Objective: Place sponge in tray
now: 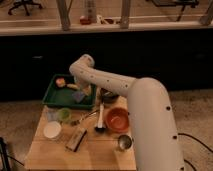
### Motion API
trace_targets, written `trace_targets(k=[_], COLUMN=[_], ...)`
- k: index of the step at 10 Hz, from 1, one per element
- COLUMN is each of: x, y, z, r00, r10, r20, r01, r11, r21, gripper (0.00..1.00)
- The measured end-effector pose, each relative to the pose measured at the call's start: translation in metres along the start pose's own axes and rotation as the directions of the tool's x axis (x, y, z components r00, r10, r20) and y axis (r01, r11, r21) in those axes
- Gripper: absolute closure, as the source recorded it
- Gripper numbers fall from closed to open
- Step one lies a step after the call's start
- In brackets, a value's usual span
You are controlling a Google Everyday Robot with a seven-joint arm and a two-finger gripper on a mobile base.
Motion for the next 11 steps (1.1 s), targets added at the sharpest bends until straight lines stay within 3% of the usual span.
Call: trace_targets(k=[4,5,7,11], x=[-0.004,-0.006,-0.009,-0.013], y=[-0.004,-0.006,-0.008,-0.014], z=[0.001,0.001,0.003,0.004], r00=[1.000,1.000,1.000,1.000], r10=[-0.008,-0.009,-0.010,-0.005], r20=[0.009,0.014,0.015,0.009], r01=[0.008,0.009,0.009,0.005], r11=[1.000,1.000,1.000,0.999], r21=[0.009,0.014,0.023,0.048], gripper=[0.52,0.38,0.23,0.20])
